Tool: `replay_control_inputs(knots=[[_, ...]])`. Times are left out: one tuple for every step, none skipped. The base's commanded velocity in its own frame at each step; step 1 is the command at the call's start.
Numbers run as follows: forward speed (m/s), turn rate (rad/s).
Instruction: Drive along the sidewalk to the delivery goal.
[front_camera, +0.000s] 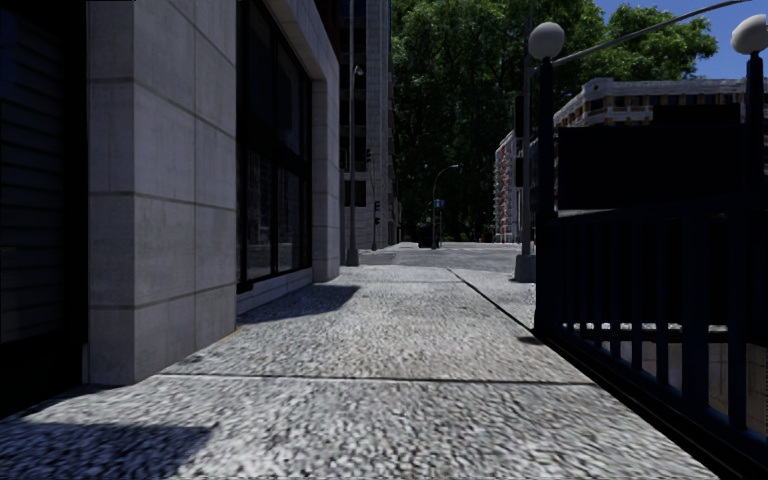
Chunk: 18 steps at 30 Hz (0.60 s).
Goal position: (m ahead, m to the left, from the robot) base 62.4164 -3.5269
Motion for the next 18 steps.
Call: replay_control_inputs(knots=[[2.0, 0.0], [2.0, 0.0], [2.0, 0.0], [2.0, 0.0], [2.0, 0.0], [2.0, 0.0], [2.0, 0.0], [2.0, 0.0], [2.0, 0.0], [2.0, 0.0], [2.0, 0.0], [2.0, 0.0], [2.0, 0.0], [2.0, 0.0], [2.0, 0.0], [2.0, 0.0], [2.0, 0.0], [2.0, 0.0]])
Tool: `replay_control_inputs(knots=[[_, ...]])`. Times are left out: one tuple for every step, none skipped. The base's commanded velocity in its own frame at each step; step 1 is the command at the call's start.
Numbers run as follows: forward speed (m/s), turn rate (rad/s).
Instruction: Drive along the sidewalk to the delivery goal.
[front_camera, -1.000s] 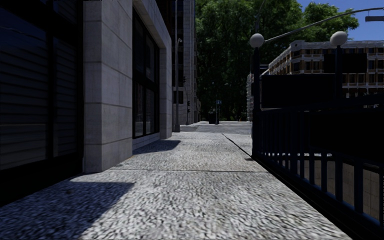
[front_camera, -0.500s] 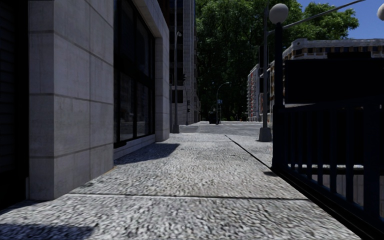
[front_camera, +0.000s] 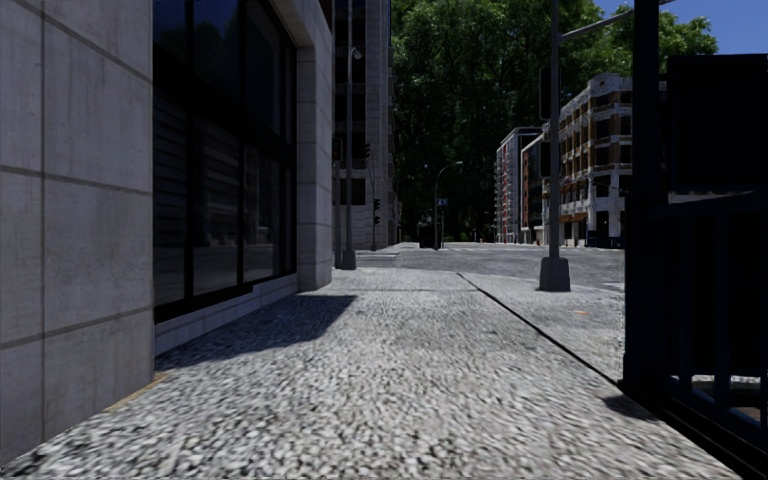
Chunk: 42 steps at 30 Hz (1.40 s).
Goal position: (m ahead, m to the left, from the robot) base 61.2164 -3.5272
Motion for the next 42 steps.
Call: replay_control_inputs(knots=[[2.0, 0.0], [2.0, 0.0], [2.0, 0.0], [2.0, 0.0], [2.0, 0.0], [2.0, 0.0], [2.0, 0.0], [2.0, 0.0], [2.0, 0.0], [2.0, 0.0], [2.0, 0.0], [2.0, 0.0], [2.0, 0.0], [2.0, 0.0], [2.0, 0.0], [2.0, 0.0], [2.0, 0.0], [2.0, 0.0], [2.0, 0.0], [2.0, 0.0], [2.0, 0.0], [2.0, 0.0], [2.0, 0.0], [2.0, 0.0], [2.0, 0.0], [2.0, 0.0], [2.0, 0.0], [2.0, 0.0], [2.0, 0.0], [2.0, 0.0], [2.0, 0.0], [2.0, 0.0], [2.0, 0.0], [2.0, 0.0], [2.0, 0.0], [2.0, 0.0], [2.0, 0.0], [2.0, 0.0], [2.0, 0.0], [2.0, 0.0], [2.0, 0.0], [2.0, 0.0]])
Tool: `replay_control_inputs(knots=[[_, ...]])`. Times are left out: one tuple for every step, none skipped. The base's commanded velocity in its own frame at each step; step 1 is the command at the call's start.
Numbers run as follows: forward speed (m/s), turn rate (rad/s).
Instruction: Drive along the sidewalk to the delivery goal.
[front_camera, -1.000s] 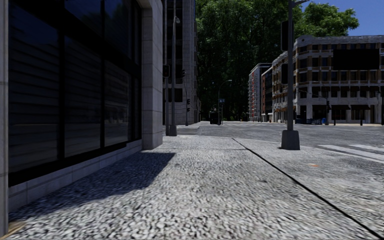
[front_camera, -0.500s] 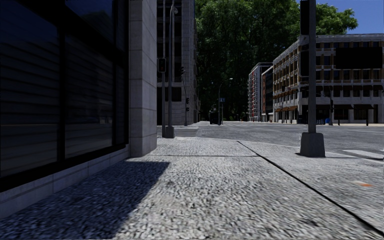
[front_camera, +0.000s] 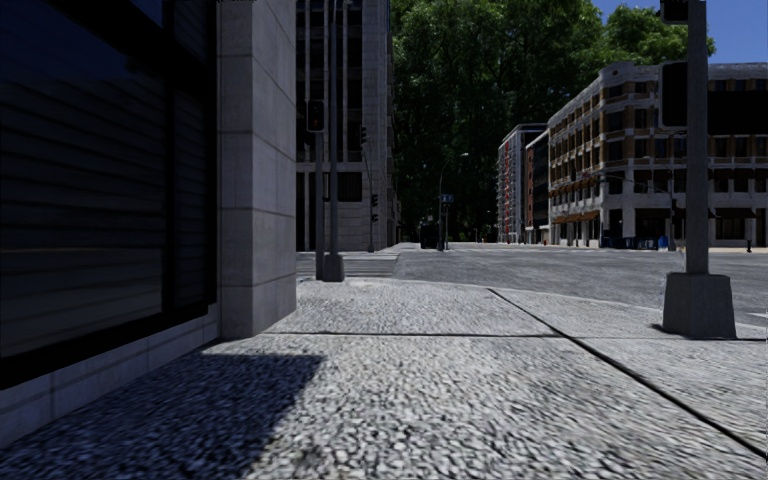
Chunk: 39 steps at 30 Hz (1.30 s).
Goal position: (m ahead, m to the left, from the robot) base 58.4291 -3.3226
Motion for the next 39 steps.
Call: replay_control_inputs(knots=[[2.0, 0.0], [2.0, 0.0], [2.0, 0.0], [2.0, 0.0], [2.0, 0.0], [2.0, 0.0], [2.0, 0.0], [2.0, 0.0], [2.0, 0.0], [2.0, 0.0], [2.0, 0.0], [2.0, 0.0], [2.0, 0.0], [2.0, 0.0], [2.0, 0.0], [2.0, 0.0], [2.0, 0.0], [2.0, 0.0], [2.0, 0.0], [2.0, 0.0], [2.0, 0.0], [2.0, 0.0], [2.0, 0.0], [2.0, 0.0], [2.0, 0.0], [2.0, 0.0], [2.0, 0.0], [2.0, 0.0], [2.0, 0.0], [2.0, 0.0], [2.0, 0.0], [2.0, 0.0], [2.0, 0.0], [2.0, 0.0], [2.0, 0.01], [2.0, 0.07], [2.0, 0.1], [2.0, 0.1], [2.0, 0.11]])
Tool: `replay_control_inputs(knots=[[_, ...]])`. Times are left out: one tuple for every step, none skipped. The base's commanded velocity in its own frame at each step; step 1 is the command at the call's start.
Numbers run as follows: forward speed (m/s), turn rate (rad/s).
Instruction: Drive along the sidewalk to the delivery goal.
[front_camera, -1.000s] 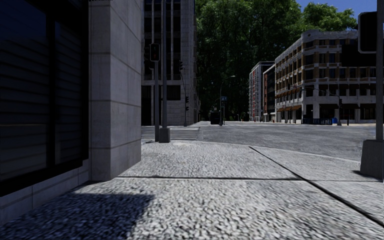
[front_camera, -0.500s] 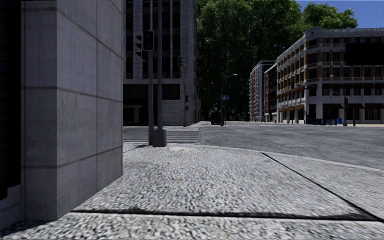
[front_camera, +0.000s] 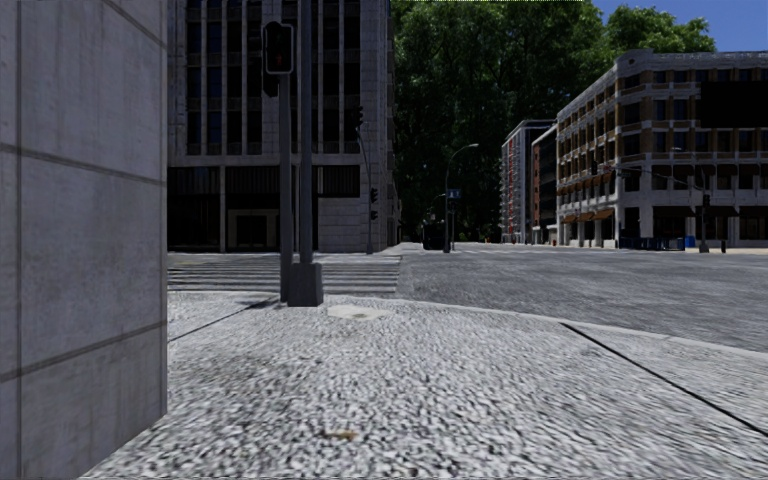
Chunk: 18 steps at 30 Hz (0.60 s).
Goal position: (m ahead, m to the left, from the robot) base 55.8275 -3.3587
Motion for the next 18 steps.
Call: replay_control_inputs(knots=[[2.0, 0.12], [2.0, 0.13], [2.0, 0.18], [2.0, 0.18], [2.0, 0.22], [2.0, 0.23], [2.0, 0.23], [2.0, 0.21], [2.0, 0.21], [2.0, 0.08], [2.0, 0.0], [2.0, 0.0], [2.0, 0.0], [2.0, 0.0], [2.0, 0.0], [2.0, 0.0], [2.0, 0.0], [2.0, 0.0]])
